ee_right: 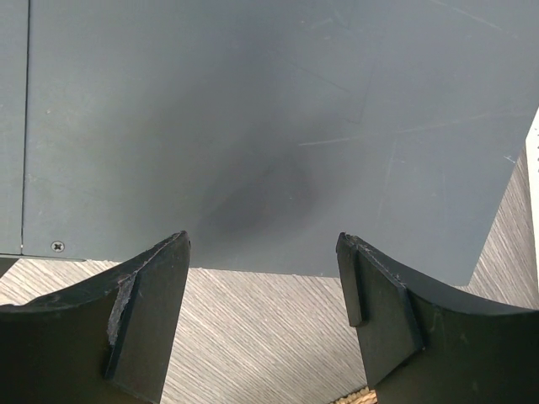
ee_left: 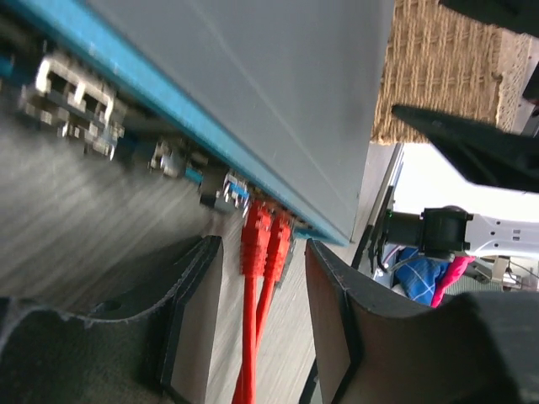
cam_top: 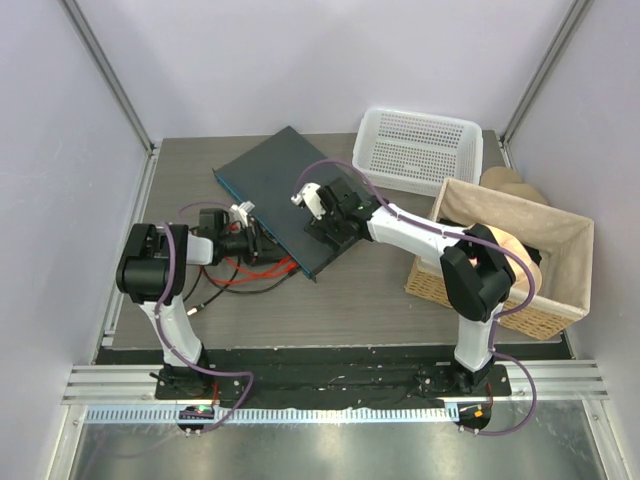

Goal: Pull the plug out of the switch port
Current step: Pull the connector from the switch port.

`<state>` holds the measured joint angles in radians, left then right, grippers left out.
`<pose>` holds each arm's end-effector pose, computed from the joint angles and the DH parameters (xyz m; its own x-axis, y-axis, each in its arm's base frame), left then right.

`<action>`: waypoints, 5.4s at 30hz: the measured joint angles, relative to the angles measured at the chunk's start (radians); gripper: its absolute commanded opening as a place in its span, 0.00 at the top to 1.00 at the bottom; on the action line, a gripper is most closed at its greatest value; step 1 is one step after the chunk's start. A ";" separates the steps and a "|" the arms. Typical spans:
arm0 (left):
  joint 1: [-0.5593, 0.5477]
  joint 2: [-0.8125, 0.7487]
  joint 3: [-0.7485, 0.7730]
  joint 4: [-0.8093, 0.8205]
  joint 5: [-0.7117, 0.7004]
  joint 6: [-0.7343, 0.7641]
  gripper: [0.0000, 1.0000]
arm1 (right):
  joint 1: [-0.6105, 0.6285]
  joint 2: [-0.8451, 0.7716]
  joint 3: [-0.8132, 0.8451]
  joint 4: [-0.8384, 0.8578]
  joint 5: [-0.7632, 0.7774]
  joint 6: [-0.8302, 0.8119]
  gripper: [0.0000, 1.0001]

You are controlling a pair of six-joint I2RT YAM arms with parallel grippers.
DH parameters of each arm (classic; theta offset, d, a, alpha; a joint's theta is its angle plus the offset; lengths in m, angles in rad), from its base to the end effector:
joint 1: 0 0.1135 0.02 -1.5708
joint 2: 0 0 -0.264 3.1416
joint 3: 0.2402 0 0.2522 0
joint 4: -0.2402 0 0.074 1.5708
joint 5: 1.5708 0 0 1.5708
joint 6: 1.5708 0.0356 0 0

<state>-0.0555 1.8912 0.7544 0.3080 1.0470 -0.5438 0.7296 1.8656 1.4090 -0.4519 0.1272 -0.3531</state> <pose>0.3204 -0.0487 0.0994 -0.9465 -0.2066 -0.2480 0.1429 0.4207 -0.8959 0.3088 0.2701 0.2258 -0.3430 -0.7669 -0.5424 -0.7691 0.5608 -0.3065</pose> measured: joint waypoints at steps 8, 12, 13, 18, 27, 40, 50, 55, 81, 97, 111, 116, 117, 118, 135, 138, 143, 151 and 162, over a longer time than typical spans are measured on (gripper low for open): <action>-0.016 0.050 -0.018 0.174 0.018 -0.113 0.52 | 0.021 0.002 0.000 -0.005 0.015 -0.015 0.22; -0.015 0.065 -0.022 0.210 0.038 -0.146 0.52 | 0.023 0.002 0.000 -0.006 0.021 -0.016 0.22; -0.015 0.066 -0.026 0.217 0.038 -0.152 0.52 | 0.023 0.002 0.000 -0.006 0.021 -0.016 0.22; -0.019 0.073 -0.032 0.236 0.050 -0.162 0.52 | 0.023 0.002 0.000 -0.006 0.026 -0.018 0.22; -0.022 0.106 -0.024 0.256 0.093 -0.191 0.57 | 0.031 0.002 0.000 -0.006 0.036 -0.028 0.22; -0.018 0.141 -0.076 0.468 0.096 -0.320 0.60 | 0.044 0.002 -0.001 -0.006 0.049 -0.045 0.22; -0.003 0.286 -0.095 0.837 0.132 -0.644 0.75 | 0.053 0.002 -0.026 -0.009 0.064 -0.064 0.21; -0.003 0.296 -0.103 0.880 0.127 -0.650 0.81 | 0.058 0.002 -0.027 -0.009 0.072 -0.070 0.21; -0.007 0.165 -0.071 0.467 0.038 -0.413 1.00 | 0.083 0.023 -0.010 -0.010 0.082 -0.083 0.21; -0.005 0.151 -0.069 0.429 0.027 -0.387 1.00 | 0.093 0.026 -0.010 -0.008 0.086 -0.090 0.21; 0.050 0.125 -0.023 0.228 0.053 -0.293 1.00 | 0.097 0.027 -0.010 -0.005 0.090 -0.097 0.21; 0.047 0.086 -0.076 0.275 0.002 -0.293 1.00 | 0.100 0.027 -0.010 -0.005 0.090 -0.098 0.21; 0.043 0.070 -0.088 0.282 -0.019 -0.291 1.00 | 0.100 0.027 -0.010 -0.005 0.090 -0.098 0.21; 0.040 0.063 -0.090 0.282 -0.031 -0.288 1.00 | 0.100 0.027 -0.010 -0.005 0.090 -0.098 0.21; 0.021 0.055 -0.103 0.310 -0.058 -0.315 1.00 | 0.100 0.035 -0.010 -0.004 0.099 -0.109 0.21; 0.032 0.060 -0.077 0.260 -0.045 -0.311 1.00 | 0.101 0.036 -0.010 -0.004 0.100 -0.113 0.21; 0.027 0.075 -0.060 0.222 -0.021 -0.299 1.00 | 0.101 0.038 -0.006 -0.006 0.100 -0.113 0.21; 0.015 0.038 -0.084 0.228 -0.082 -0.282 0.61 | 0.101 0.040 -0.004 -0.008 0.100 -0.113 0.21; -0.002 0.047 -0.082 0.373 -0.130 -0.364 0.46 | 0.101 0.043 0.002 -0.017 0.109 -0.116 0.21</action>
<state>-0.0570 1.9385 0.6724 0.6811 0.9173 -0.9073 0.8310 1.9087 1.4109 -0.4686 0.2363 -0.4690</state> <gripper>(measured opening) 0.559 0.790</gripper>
